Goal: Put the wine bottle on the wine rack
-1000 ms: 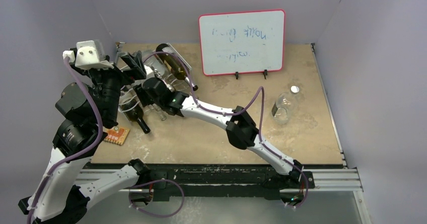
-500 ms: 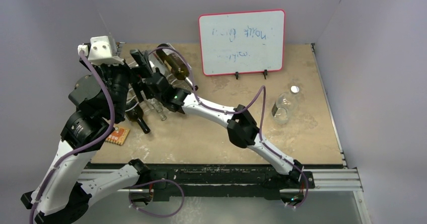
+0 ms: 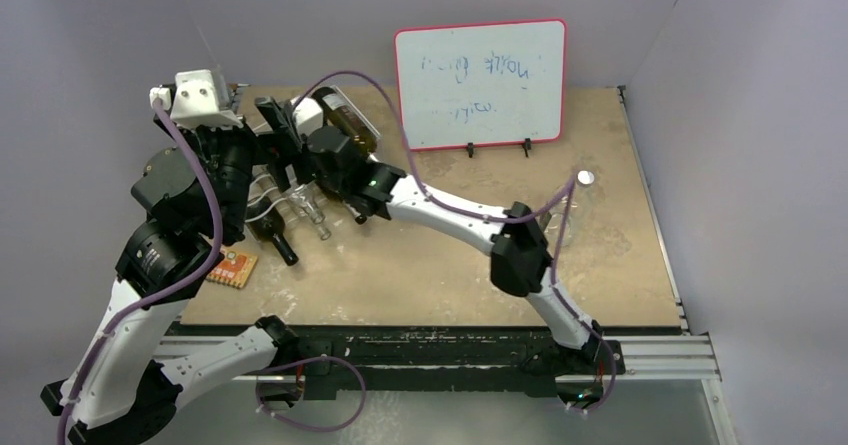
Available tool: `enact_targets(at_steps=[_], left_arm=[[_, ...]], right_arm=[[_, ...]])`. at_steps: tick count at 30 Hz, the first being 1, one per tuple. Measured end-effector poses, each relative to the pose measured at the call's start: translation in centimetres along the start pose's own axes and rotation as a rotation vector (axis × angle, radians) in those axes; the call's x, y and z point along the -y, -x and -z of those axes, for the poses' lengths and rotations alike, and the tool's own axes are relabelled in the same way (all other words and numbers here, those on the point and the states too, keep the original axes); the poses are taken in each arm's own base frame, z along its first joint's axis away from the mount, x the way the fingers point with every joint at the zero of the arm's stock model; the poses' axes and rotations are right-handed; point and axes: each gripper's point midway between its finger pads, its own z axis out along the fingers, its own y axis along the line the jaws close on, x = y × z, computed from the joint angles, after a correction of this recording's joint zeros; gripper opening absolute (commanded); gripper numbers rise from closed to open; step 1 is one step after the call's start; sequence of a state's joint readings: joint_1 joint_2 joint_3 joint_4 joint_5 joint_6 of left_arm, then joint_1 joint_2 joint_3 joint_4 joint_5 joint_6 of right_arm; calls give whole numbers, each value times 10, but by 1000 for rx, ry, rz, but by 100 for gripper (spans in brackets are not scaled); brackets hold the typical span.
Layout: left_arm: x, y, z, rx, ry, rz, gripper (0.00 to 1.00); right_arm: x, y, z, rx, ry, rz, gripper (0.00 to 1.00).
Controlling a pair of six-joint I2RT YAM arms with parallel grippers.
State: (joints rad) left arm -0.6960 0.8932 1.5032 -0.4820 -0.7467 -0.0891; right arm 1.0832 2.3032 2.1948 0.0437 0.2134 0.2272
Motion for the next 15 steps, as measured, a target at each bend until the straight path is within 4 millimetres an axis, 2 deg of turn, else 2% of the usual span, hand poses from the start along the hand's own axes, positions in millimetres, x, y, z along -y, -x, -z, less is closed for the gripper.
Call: enact_targets(at_steps=[4,6,8,9,11,12,13,15], left_arm=[[0,-1,0,-4,-1,0,100],[0,-2,1,-6,-2,0,100],[-1,-1,2,-6,-4,1,100],[-1,-1,2,-5,-6,2,100],[-1,-1,3,-3,-10,3,100],[-1,-1,4,-3,-11,4,100],[-2,-1,4,-3,-11,4,100],[-2,-3,5,-4,-13,3,100]], right_arm=[[-5,60,48,94,32,-25,76],[-8,81,70,126,57,-30,67],[-9,91,89,138,77,-31,57],[-9,91,96,134,84,-29,53],[-9,78,108,99,101,-28,47],[-7,58,112,53,110,-32,44],[-6,51,113,36,112,-29,42],[-3,13,115,-49,121,-32,41]])
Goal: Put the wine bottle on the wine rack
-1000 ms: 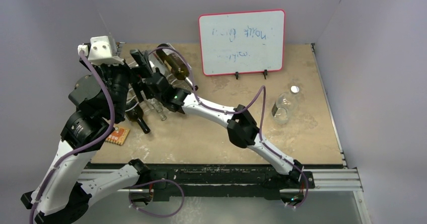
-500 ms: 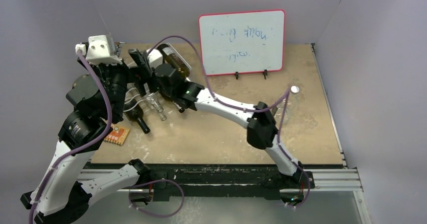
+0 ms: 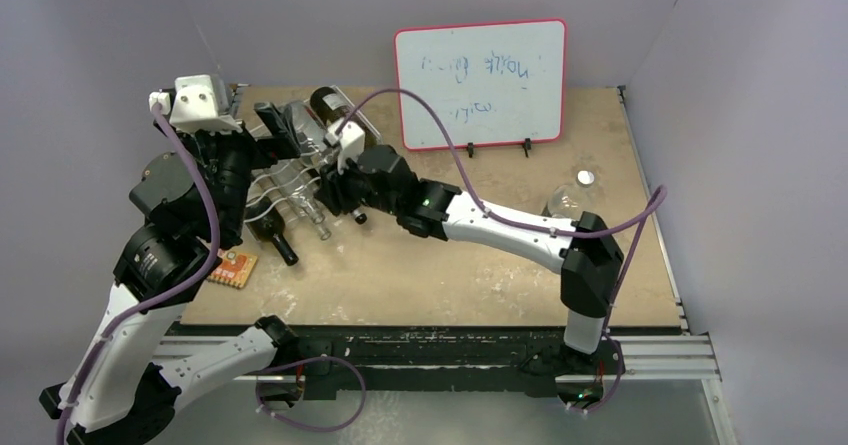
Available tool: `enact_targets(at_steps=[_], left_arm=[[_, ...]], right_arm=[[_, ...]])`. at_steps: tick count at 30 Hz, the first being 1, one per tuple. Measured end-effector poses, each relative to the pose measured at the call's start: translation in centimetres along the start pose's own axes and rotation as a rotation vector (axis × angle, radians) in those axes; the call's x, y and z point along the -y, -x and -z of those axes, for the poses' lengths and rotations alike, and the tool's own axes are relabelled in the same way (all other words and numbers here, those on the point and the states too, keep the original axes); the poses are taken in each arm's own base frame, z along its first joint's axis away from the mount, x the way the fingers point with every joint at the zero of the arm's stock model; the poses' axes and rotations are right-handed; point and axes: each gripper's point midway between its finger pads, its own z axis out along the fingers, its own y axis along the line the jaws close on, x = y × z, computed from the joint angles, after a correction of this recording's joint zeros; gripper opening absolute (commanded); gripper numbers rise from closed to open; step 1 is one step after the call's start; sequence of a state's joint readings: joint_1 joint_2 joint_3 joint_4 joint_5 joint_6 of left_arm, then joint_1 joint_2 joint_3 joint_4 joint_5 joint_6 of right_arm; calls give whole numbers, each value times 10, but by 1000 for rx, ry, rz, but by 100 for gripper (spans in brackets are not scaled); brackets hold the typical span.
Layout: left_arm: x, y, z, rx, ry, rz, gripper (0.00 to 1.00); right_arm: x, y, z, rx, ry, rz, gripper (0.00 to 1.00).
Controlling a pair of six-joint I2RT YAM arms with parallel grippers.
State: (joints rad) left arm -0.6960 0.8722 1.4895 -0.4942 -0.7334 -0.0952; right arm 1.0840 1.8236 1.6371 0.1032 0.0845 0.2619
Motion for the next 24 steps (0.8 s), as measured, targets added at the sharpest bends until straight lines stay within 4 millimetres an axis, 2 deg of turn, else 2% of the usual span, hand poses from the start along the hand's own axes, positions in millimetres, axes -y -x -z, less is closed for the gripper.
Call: enact_targets(at_steps=[3,5,7,11,19,24], left_arm=[[2,-4,-1,-7,-5,-6,100],[3,-7,-2,-13,-8,-11,100],[4,-9,-3,-15,-13,-13,100],[6,-11,-3,-20,-20,-16,100],[6,-11,-3,-19,-21,-15,100],[5,-10,-2,-16,-18,-13,100]], right_arm=[[3,-64,3,-148,16,-17,39],[2,-95,6,-227,28,-28,38],[-2,-112,5,-269,40,-37,37],[-8,-127,-2,-295,50,-48,34],[-9,-132,-33,-306,25,-58,29],[-7,-136,-44,-324,1,-57,27]])
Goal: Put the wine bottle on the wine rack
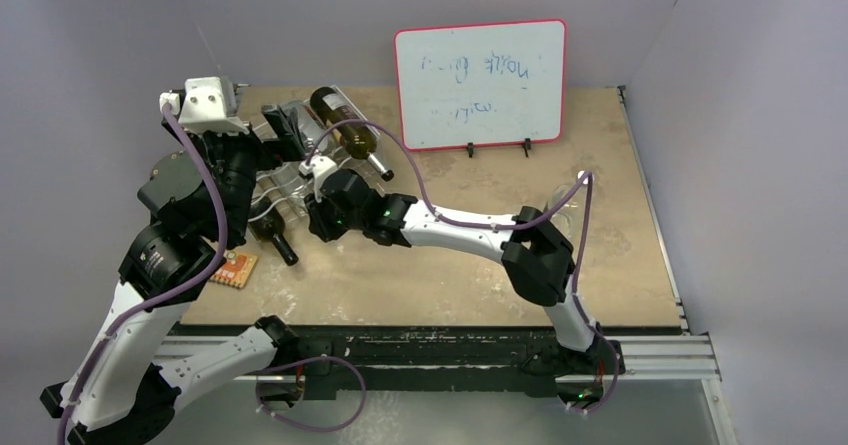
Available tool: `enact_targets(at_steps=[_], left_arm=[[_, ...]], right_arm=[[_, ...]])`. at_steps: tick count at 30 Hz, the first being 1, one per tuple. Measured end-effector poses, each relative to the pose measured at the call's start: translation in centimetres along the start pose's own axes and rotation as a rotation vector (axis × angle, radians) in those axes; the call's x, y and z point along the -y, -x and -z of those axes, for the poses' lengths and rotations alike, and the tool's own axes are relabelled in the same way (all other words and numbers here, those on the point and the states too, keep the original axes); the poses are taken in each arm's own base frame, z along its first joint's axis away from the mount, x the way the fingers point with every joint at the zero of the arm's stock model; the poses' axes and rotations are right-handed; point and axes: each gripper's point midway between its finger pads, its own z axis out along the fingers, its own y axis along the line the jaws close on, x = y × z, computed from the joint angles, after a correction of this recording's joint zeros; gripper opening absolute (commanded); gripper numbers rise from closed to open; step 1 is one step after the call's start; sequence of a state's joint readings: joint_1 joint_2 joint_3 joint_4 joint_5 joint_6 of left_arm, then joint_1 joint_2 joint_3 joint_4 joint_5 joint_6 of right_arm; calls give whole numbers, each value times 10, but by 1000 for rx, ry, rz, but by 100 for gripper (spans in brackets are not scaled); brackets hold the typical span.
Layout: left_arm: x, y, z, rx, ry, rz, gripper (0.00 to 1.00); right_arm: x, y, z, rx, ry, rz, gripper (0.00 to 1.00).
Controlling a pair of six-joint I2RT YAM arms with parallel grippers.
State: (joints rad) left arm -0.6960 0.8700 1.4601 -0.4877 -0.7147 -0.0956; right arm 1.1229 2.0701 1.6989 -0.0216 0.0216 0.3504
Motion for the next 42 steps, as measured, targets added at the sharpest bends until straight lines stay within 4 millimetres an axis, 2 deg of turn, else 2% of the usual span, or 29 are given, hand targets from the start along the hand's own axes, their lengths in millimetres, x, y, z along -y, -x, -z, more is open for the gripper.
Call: enact_targets(at_steps=[6,12,24,32,37,42], left_arm=[[0,0,0,0,1,0,100],[0,0,0,0,2,-1,100],[-1,0,0,0,8,-1,100],[-1,0,0,0,8,-1,100],[-1,0,0,0,8,-1,100],[-1,-1,0,-1,8,-1,100]], right_arm=[[4,11,-10,12,-31,7,26],[3,6,-17,-25,-41,20,27],[3,11,-20,-23,-41,45,28],[9,12,-21,-19,-47,167,28],[20,24,-29,36,-70,219,28],[22,16,-37,20,-70,226,28]])
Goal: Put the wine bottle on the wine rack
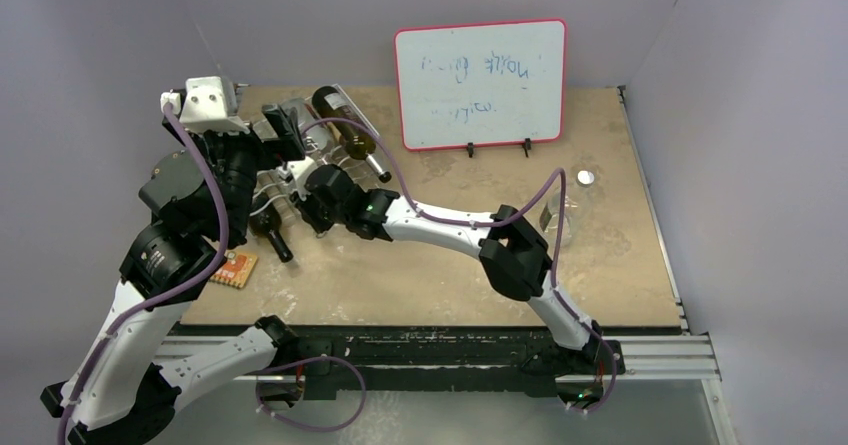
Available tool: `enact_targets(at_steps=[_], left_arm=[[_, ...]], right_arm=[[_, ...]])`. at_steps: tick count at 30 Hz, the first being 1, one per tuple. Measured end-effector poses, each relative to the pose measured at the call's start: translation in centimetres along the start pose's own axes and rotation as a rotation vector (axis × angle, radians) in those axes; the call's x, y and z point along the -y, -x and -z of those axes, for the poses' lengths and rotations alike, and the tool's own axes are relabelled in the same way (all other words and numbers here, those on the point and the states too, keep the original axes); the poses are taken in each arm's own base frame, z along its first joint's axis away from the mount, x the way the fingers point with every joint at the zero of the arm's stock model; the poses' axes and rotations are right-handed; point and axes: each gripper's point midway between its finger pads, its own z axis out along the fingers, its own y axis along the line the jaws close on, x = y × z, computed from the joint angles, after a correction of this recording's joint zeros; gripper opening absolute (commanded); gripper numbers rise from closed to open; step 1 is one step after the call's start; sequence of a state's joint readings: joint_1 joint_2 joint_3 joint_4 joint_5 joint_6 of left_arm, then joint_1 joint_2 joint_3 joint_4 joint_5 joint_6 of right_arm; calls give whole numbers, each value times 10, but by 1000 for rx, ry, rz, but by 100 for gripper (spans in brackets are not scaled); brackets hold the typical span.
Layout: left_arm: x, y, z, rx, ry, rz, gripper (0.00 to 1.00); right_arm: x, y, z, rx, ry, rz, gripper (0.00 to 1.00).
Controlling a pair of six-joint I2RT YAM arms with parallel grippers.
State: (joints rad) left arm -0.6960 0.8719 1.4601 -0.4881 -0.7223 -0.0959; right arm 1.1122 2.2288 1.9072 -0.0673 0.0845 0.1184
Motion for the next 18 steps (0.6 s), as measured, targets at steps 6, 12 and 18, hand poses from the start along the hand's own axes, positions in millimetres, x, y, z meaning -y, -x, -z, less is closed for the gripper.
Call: enact_targets(at_steps=[6,12,18], left_arm=[[1,-1,-1,-3,0,-3,100],[1,-1,-1,-3,0,-3,100],[1,-1,-1,-3,-1,-3,100]], right_arm=[[-3,6,1,-1,1,-5,35],[-3,5,12,12,8,-33,48],[13,27,68,84,-23,-84,57]])
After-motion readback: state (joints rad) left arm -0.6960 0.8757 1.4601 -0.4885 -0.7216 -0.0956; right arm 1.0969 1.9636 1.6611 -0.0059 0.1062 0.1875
